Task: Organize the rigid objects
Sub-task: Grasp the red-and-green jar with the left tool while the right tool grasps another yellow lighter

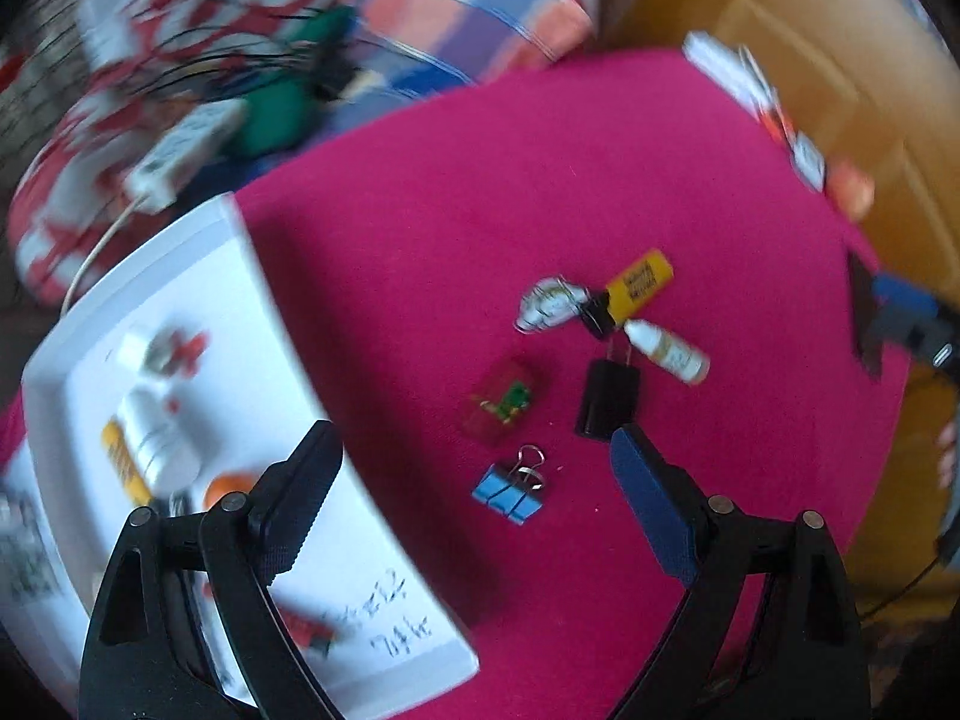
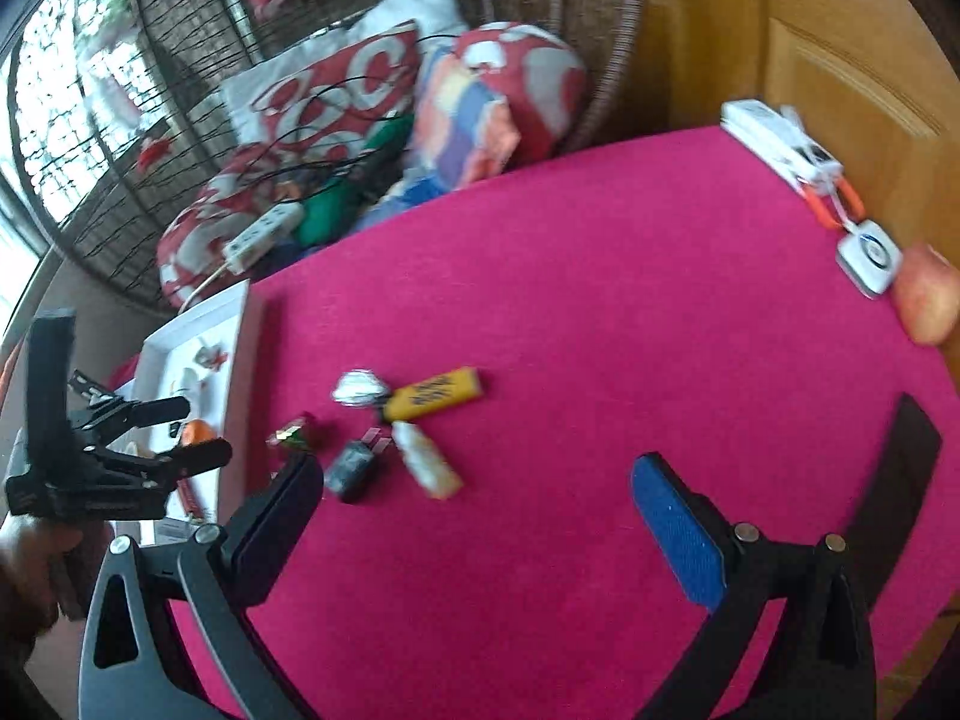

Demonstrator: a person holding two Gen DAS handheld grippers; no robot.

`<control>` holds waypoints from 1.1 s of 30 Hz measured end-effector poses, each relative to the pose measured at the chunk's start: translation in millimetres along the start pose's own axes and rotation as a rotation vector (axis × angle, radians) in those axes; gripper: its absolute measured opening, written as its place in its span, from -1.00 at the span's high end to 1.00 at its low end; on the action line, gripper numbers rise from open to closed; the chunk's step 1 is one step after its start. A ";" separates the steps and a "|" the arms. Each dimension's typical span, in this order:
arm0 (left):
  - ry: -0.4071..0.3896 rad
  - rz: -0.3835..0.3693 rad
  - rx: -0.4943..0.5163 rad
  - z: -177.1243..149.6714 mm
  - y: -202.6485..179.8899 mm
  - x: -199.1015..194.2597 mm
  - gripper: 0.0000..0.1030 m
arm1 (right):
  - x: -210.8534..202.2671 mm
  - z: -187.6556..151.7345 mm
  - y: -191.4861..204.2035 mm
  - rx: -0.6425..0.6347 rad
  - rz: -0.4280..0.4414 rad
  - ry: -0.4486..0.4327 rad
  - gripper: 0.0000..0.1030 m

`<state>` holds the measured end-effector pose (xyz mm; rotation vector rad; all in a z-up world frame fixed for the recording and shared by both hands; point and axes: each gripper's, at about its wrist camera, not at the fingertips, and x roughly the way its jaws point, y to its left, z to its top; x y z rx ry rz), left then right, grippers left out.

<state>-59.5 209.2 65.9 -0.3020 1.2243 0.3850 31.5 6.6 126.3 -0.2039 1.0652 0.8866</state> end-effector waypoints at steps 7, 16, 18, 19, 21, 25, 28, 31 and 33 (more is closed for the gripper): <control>0.118 0.019 0.121 16.1 -18.7 40.9 -0.31 | -3.7 2.8 -34.0 0.026 -0.023 0.014 -1.00; 0.222 0.043 0.179 16.3 -23.3 68.7 0.23 | 8.5 11.7 -39.7 0.027 -0.004 0.035 -1.00; 0.237 0.039 0.170 13.8 -20.2 72.6 0.44 | 13.5 14.9 -35.8 0.001 -0.001 0.044 -1.00; 0.232 0.036 0.158 12.1 -18.0 73.0 0.44 | 16.9 17.0 -32.3 -0.021 0.001 0.052 -1.00; 0.217 0.023 0.134 9.9 -15.5 71.3 0.44 | 26.1 22.9 -22.9 -0.090 0.009 0.069 -1.00; 0.192 0.007 0.080 11.1 -9.4 67.8 0.44 | 53.5 31.4 6.3 -0.348 -0.012 0.117 -0.99; 0.180 -0.009 0.029 14.3 -1.0 68.3 0.44 | 74.5 34.4 23.1 -0.500 -0.021 0.159 -0.99; 0.170 -0.017 -0.016 14.7 2.2 69.1 0.44 | 95.4 37.8 35.0 -0.643 -0.035 0.195 -0.65; 0.168 -0.017 -0.030 15.9 3.3 70.2 0.44 | 107.9 38.5 43.1 -0.732 -0.032 0.235 -0.42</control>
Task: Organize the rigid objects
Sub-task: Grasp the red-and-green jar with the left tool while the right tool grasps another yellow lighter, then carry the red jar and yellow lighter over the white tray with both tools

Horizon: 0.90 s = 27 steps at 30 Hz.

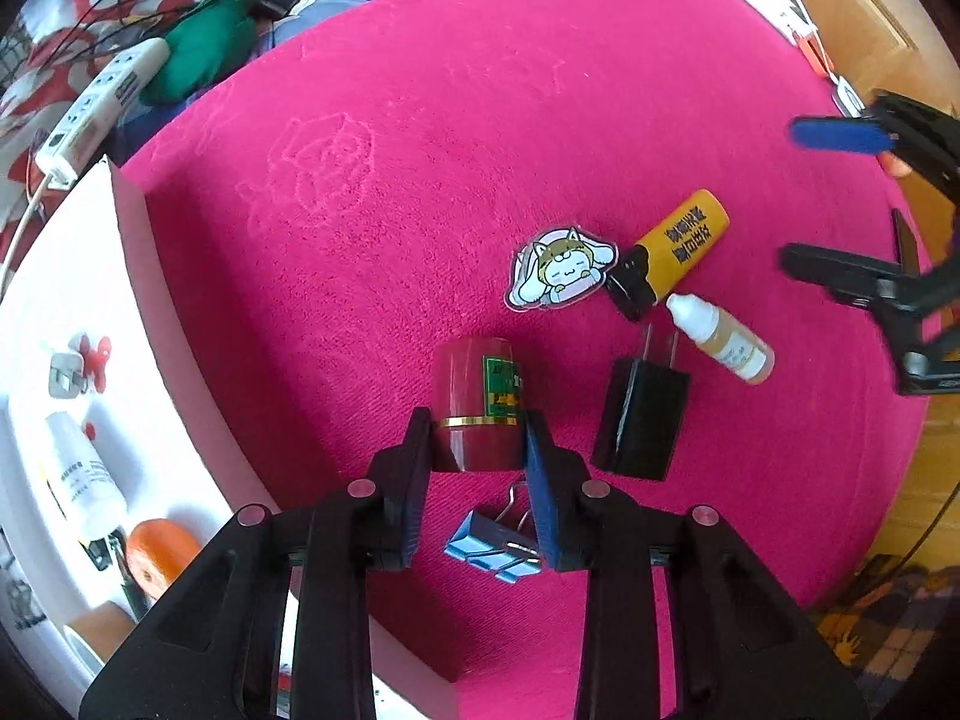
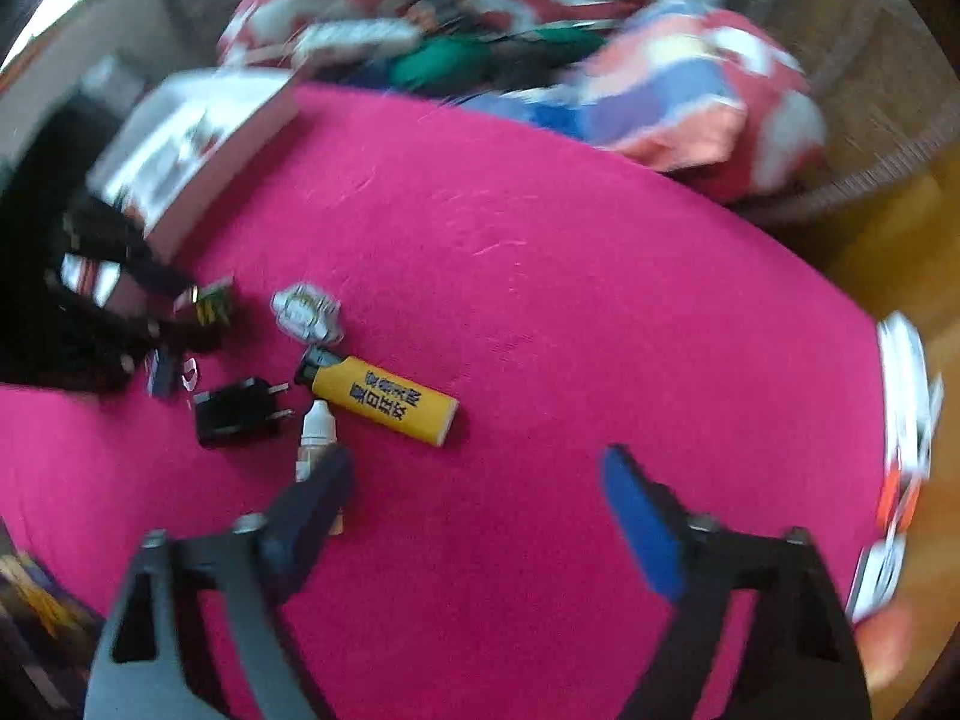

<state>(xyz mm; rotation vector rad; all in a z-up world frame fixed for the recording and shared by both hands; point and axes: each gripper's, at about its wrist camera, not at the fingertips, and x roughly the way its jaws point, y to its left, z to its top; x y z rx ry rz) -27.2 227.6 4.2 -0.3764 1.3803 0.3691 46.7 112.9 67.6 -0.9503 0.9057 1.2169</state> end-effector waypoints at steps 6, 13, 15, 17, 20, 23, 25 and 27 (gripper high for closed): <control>0.001 0.005 -0.050 2.9 -0.7 5.1 0.44 | 22.2 16.3 25.2 -0.252 0.057 0.047 -0.39; -0.012 0.028 -0.107 -0.6 -1.8 8.8 0.44 | 49.9 25.8 41.3 -0.370 0.079 0.094 -0.29; -0.023 0.037 -0.122 -3.6 -3.4 8.2 0.44 | 50.9 28.9 41.4 -0.361 0.112 0.101 -0.10; -0.040 0.045 -0.136 -8.5 -6.8 7.1 0.44 | 50.0 30.2 46.1 -0.357 0.146 0.106 0.29; -0.073 0.035 -0.159 -14.6 -7.3 3.2 0.44 | 46.2 30.1 52.3 -0.349 0.166 0.115 0.56; -0.117 0.033 -0.173 -20.1 -5.7 -7.7 0.44 | 38.3 25.2 43.2 -0.261 0.207 0.102 0.56; -0.157 0.024 -0.199 -25.3 -4.1 -17.7 0.44 | 26.5 20.1 33.6 -0.192 0.224 0.065 0.56; -0.194 0.011 -0.224 -29.6 -4.0 -30.4 0.44 | 9.6 14.8 23.1 -0.119 0.240 0.017 0.56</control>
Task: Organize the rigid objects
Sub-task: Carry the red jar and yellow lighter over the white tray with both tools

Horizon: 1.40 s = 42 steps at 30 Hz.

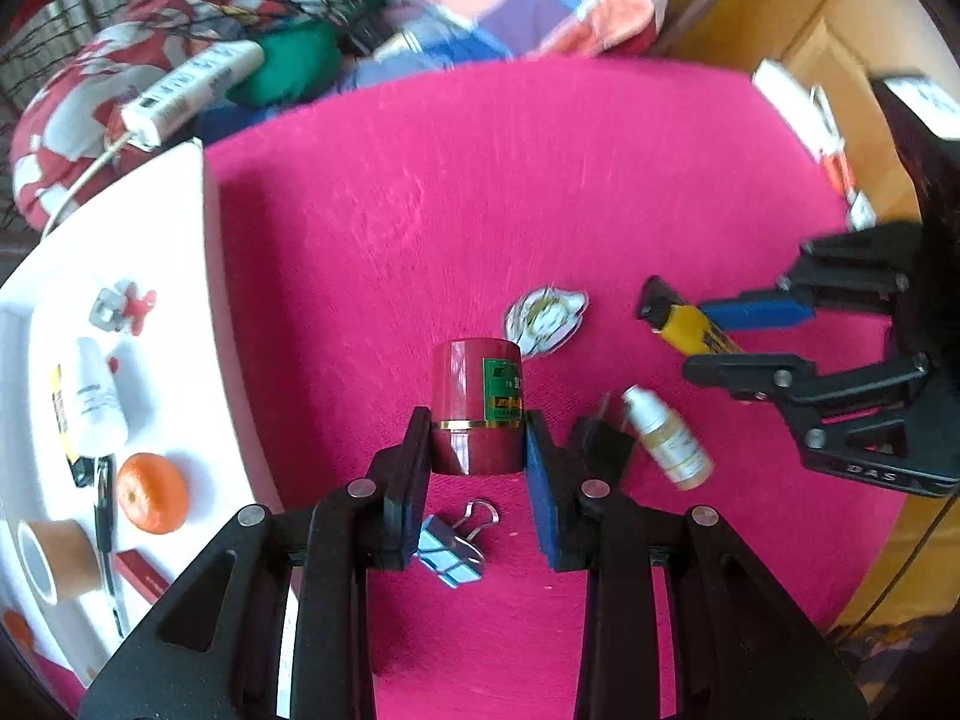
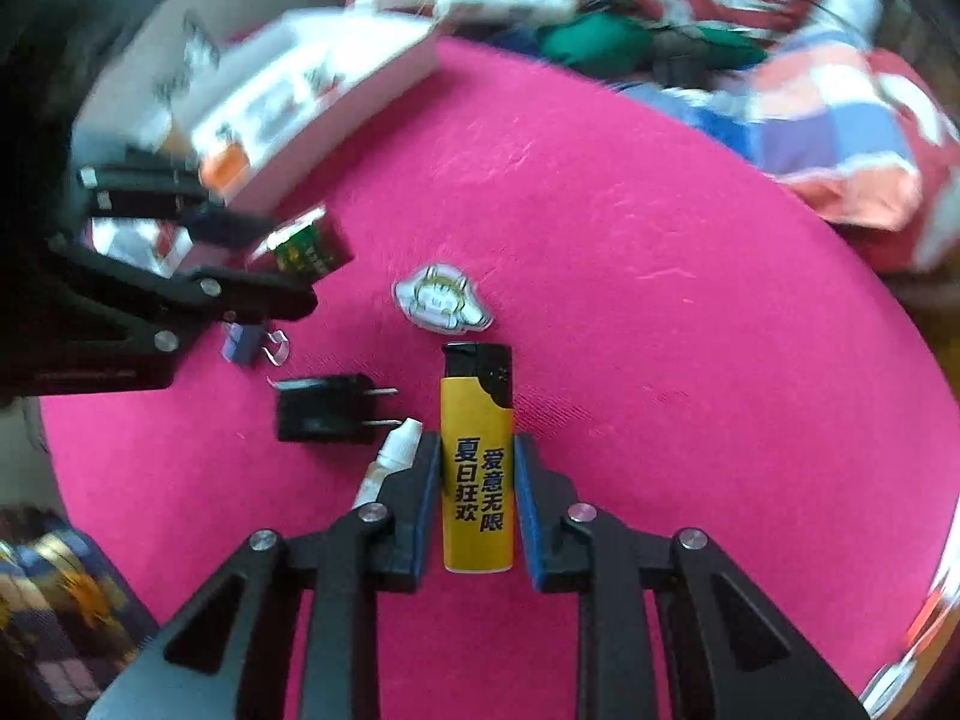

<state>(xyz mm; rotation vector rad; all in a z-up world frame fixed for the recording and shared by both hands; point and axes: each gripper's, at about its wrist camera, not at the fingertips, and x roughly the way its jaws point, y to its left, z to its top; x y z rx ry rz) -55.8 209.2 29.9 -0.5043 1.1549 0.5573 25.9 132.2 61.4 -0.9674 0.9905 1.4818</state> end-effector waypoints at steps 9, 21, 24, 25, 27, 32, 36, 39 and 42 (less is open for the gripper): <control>-0.253 -0.038 -0.083 2.3 -13.0 -112.1 0.44 | -118.1 -18.5 18.5 0.165 0.013 -0.348 0.56; -0.664 0.099 -0.127 -26.4 3.8 -293.1 0.44 | -279.8 -23.4 41.6 0.224 -0.040 -0.797 0.56; -0.716 0.116 -0.138 -39.8 12.7 -319.3 0.44 | -304.6 -20.6 48.6 0.227 -0.038 -0.881 0.57; -0.733 0.121 -0.143 -44.7 15.2 -327.3 0.44 | -310.9 -19.3 51.5 0.225 -0.040 -0.904 0.57; -0.754 0.126 -0.144 -52.5 21.2 -338.3 0.44 | -321.5 -17.0 58.3 0.217 -0.037 -0.945 0.56; -0.779 0.126 -0.163 -62.0 38.5 -349.4 0.44 | -328.7 -11.9 74.3 0.213 -0.005 -0.976 0.57; -0.782 0.122 -0.166 -67.4 47.5 -351.2 0.44 | -325.6 -4.5 85.7 0.210 0.017 -0.980 0.56; -0.778 0.113 -0.172 -72.1 54.7 -351.6 0.44 | -323.0 1.3 92.9 0.207 0.027 -0.977 0.56; -0.775 0.109 -0.176 -75.7 63.4 -353.1 0.44 | -319.8 5.7 98.5 0.207 0.045 -0.975 0.56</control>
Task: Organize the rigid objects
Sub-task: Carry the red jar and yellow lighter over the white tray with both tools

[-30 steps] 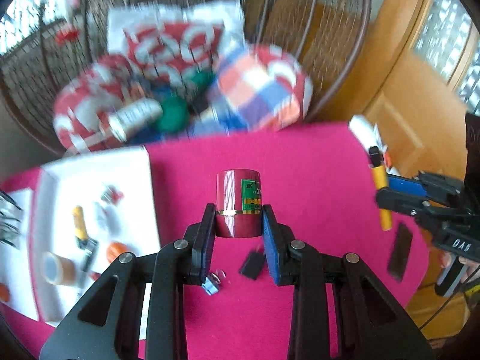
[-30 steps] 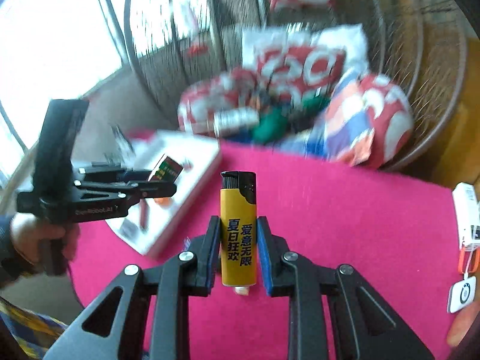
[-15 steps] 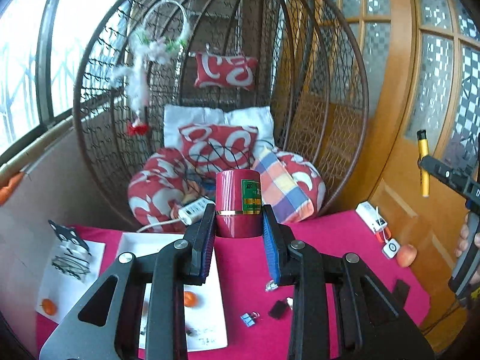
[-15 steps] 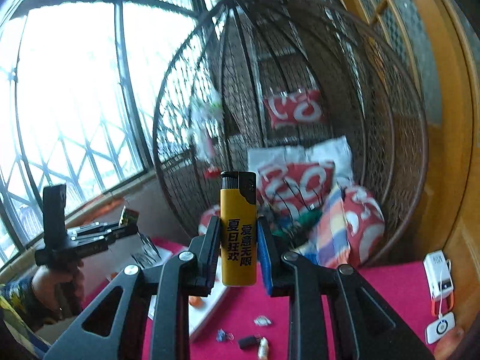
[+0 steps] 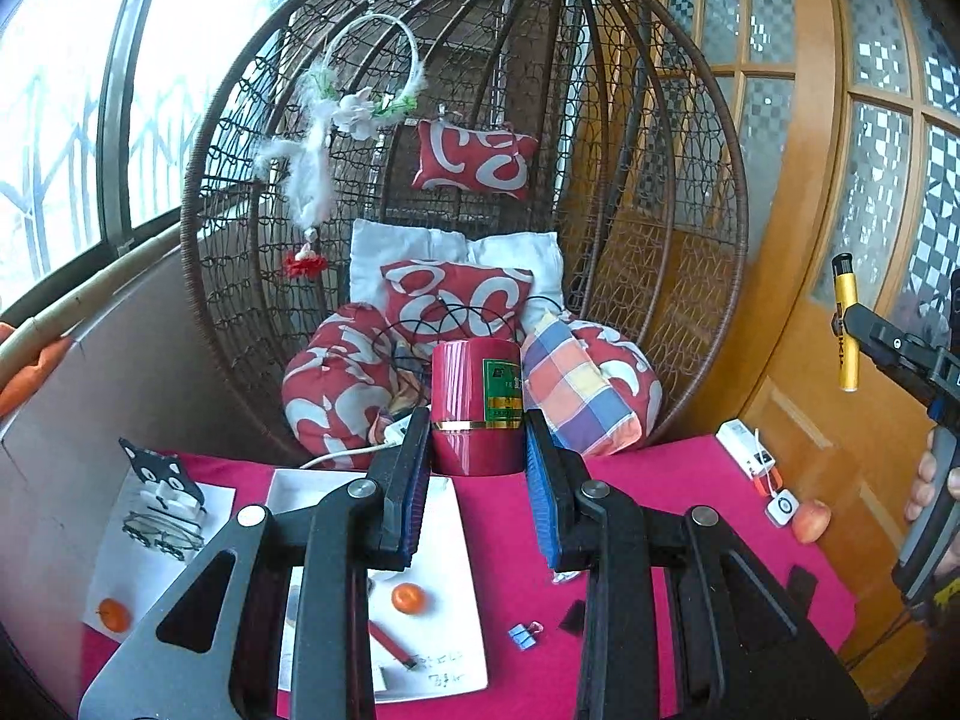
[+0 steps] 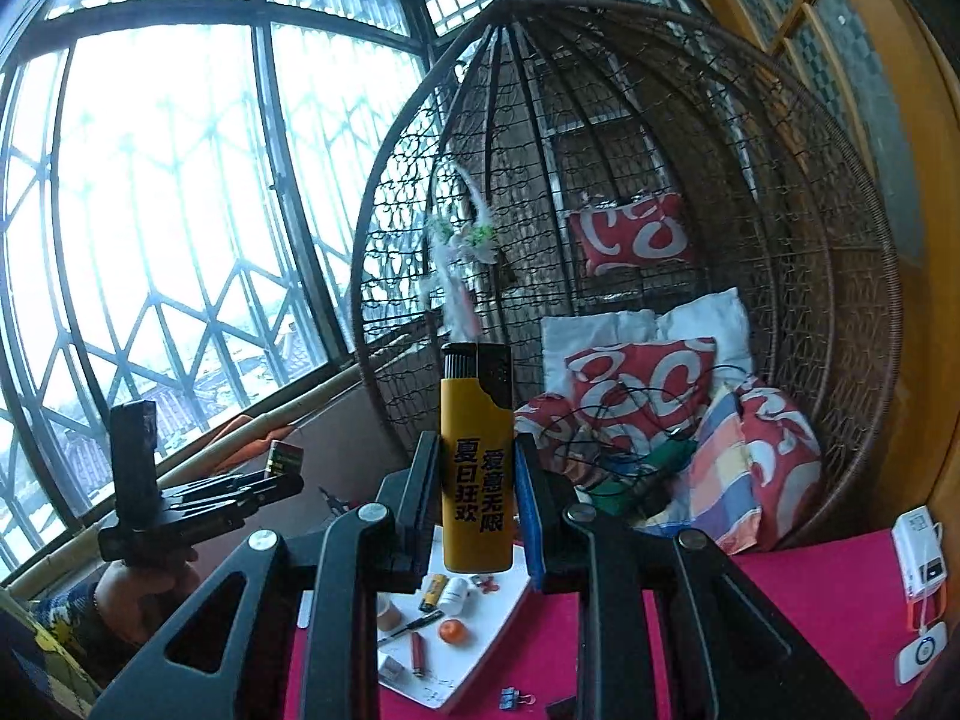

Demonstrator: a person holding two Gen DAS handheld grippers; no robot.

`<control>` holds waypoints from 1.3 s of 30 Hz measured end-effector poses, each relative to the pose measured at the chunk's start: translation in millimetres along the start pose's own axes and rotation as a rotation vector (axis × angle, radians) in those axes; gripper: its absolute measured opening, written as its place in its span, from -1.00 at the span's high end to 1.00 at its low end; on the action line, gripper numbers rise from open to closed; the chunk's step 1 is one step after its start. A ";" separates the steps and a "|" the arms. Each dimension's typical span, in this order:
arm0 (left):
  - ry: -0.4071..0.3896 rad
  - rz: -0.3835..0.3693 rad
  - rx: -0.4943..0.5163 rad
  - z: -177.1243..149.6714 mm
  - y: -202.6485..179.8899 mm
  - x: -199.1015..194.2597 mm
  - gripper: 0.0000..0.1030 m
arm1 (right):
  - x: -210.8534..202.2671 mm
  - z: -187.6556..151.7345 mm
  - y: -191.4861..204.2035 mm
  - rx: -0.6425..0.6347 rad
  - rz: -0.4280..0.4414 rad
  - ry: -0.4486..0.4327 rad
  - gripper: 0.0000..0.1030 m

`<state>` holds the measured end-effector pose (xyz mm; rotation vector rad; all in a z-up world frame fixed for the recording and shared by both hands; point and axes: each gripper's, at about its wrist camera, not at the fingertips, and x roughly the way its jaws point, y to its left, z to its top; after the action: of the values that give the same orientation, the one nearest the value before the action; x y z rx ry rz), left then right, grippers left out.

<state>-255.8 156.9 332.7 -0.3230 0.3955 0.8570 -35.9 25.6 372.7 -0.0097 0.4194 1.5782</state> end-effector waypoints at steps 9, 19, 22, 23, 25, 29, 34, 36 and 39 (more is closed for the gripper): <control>0.010 0.010 -0.018 -2.7 27.6 -6.3 0.44 | 20.3 -5.2 19.7 0.006 0.032 0.027 0.56; 0.018 0.037 -0.032 -8.1 62.8 -14.5 0.44 | 52.0 -11.4 46.2 0.010 0.086 0.059 0.56; 0.026 0.043 -0.038 -9.4 75.2 -15.6 0.44 | 63.0 -15.0 55.6 0.010 0.101 0.070 0.56; 0.028 0.045 -0.039 -9.7 78.1 -15.2 0.44 | 66.0 -16.3 57.7 0.011 0.105 0.073 0.56; 0.037 0.047 -0.042 -11.2 84.7 -13.7 0.44 | 73.5 -19.1 62.7 0.016 0.113 0.083 0.56; 0.069 0.046 -0.045 -14.6 98.4 -5.4 0.44 | 90.1 -26.1 70.4 0.030 0.132 0.109 0.56; 0.127 0.048 -0.041 -21.3 116.6 15.8 0.44 | 120.4 -37.7 81.5 0.030 0.145 0.161 0.56; 0.153 0.041 -0.049 -25.6 123.4 25.3 0.44 | 134.9 -43.8 83.8 0.034 0.144 0.189 0.56; 0.206 0.020 -0.061 -32.4 133.4 46.9 0.44 | 159.5 -57.1 84.0 0.054 0.139 0.248 0.56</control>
<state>-338.9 256.1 267.2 -0.4667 0.5648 0.8597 -141.3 164.5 299.4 -0.1386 0.6682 1.7090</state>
